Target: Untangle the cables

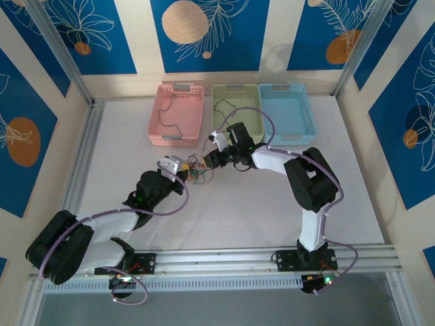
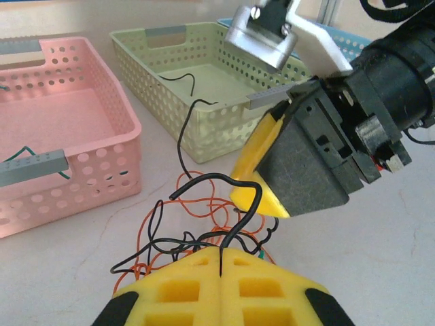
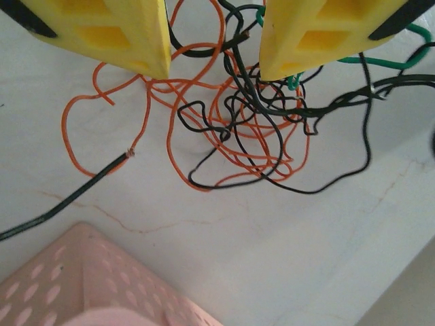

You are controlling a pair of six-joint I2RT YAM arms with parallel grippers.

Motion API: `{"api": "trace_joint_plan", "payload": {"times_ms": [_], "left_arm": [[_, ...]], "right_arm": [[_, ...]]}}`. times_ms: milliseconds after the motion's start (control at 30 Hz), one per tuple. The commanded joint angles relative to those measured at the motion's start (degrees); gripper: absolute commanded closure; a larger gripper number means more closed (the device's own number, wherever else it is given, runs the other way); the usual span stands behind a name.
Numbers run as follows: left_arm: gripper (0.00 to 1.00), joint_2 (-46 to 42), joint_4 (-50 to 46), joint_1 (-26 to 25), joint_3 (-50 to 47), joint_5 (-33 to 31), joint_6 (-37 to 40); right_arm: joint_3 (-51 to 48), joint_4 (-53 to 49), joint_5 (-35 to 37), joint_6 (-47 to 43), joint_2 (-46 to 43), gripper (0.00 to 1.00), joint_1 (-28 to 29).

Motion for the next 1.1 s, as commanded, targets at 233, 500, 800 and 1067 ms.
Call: {"api": "trace_joint_plan", "payload": {"times_ms": [233, 500, 800, 1067], "left_arm": [[1.0, -1.2, 0.4, -0.1, 0.8, -1.7, 1.4], [1.0, -2.3, -1.3, 0.0, 0.7, -6.9, 1.2], [1.0, -4.1, -3.6, 0.0, 0.4, -14.2, 1.2], [1.0, -6.2, -4.2, 0.0, -0.8, -20.9, 0.9]], "right_arm": [[6.4, -9.2, 0.5, -2.8, 4.4, 0.6, 1.9], [-2.2, 2.4, 3.7, 0.8, -3.7, 0.88, -1.2], [-10.9, 12.1, 12.6, 9.3, -10.4, 0.97, -7.0], [-13.5, 14.6, 13.2, 16.9, -11.7, 0.97, -11.8]]}}
